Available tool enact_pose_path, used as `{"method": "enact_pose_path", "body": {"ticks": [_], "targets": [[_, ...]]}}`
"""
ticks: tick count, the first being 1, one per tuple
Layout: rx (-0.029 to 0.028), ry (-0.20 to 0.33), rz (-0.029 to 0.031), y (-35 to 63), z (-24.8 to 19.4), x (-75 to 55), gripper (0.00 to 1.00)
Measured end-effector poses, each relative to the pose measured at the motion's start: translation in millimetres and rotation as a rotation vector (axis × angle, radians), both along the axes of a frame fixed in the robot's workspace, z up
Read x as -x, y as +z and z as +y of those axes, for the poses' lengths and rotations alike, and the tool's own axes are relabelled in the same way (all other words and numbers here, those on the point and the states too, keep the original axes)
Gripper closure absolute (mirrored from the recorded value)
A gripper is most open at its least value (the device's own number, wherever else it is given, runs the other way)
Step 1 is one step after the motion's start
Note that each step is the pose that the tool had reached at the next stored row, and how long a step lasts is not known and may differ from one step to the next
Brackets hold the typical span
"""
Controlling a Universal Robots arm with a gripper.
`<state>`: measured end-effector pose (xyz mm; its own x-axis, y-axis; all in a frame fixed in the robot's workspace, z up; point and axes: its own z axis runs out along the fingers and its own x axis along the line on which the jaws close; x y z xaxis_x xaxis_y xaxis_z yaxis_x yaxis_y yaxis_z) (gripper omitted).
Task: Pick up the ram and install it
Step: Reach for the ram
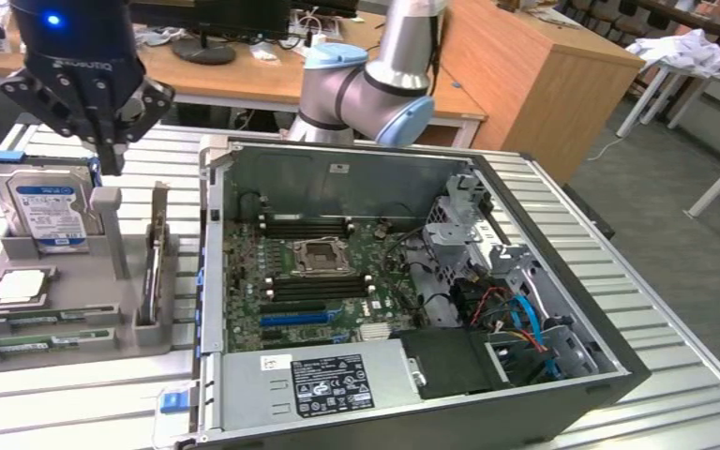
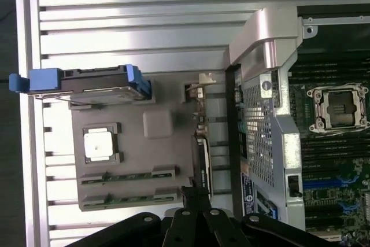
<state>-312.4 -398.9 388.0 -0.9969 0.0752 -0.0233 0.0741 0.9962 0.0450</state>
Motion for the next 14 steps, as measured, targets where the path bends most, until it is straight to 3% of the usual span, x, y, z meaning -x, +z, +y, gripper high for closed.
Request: {"method": "enact_pose_path", "body": {"ticks": [14], "targets": [[0.0,0.0,-0.0001,-1.6,0.0,33.5,0.89]]}}
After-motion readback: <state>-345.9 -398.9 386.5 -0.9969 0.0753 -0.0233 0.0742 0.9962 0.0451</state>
